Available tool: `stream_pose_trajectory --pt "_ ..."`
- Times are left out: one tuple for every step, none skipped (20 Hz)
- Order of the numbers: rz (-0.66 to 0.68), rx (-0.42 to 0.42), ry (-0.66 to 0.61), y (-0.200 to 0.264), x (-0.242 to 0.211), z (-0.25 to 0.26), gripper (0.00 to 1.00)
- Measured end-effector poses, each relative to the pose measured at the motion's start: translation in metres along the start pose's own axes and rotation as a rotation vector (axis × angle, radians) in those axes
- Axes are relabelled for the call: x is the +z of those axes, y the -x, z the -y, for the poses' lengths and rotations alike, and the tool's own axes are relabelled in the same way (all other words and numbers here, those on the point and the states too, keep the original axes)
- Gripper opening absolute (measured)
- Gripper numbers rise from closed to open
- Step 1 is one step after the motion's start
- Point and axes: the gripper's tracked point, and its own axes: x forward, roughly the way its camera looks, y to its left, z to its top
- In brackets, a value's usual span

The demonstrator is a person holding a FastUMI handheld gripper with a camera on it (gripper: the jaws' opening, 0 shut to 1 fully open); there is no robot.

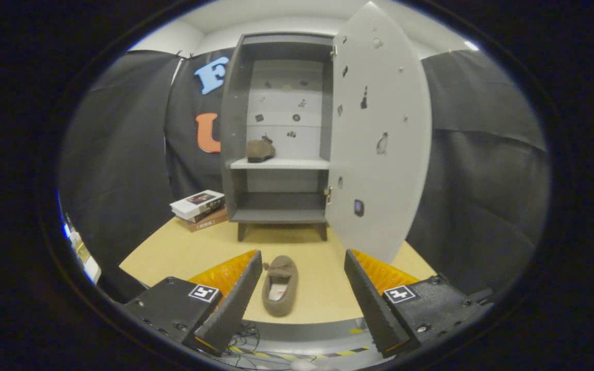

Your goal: Open the shoe cabinet door, grab the shoes and put them into the shoe cabinet, then close the shoe cabinet door.

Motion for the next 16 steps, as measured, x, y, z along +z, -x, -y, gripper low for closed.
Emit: stream_pose_trajectory --pt "-0.011 0.020 0.000 -0.011 -0.012 -0.013 1.00" --pt "-0.035 0.034 -0.001 -0.024 -0.022 -0.023 1.00" --pt "-0.056 0.057 -0.002 -0.036 -0.035 -0.034 1.00" --pt "-0.080 0.072 -0.006 -0.049 -0.047 -0.043 1.00" --pt "-0.099 0.086 -0.008 -0.061 -0.058 -0.051 1.00" --pt "-0.122 0.095 -0.007 -0.074 -0.069 -0.057 1.00" --pt "-0.144 0.099 -0.004 -0.086 -0.082 -0.061 1.00" --pt "-0.163 0.101 -0.004 -0.099 -0.093 -0.064 1.00" --pt "-0.189 0.104 -0.005 -0.111 -0.105 -0.067 1.00" --pt "-0.213 0.110 -0.010 -0.122 -0.114 -0.070 1.00" --pt "-0.230 0.114 -0.019 -0.134 -0.121 -0.071 1.00" --pt "-0.248 0.116 -0.028 -0.144 -0.127 -0.072 1.00" --pt "-0.253 0.120 -0.041 -0.155 -0.130 -0.074 1.00" --pt "-0.264 0.121 -0.050 -0.166 -0.133 -0.076 1.00" --pt "-0.279 0.124 -0.060 -0.176 -0.136 -0.078 1.00" --pt "-0.293 0.127 -0.074 -0.187 -0.138 -0.080 1.00"
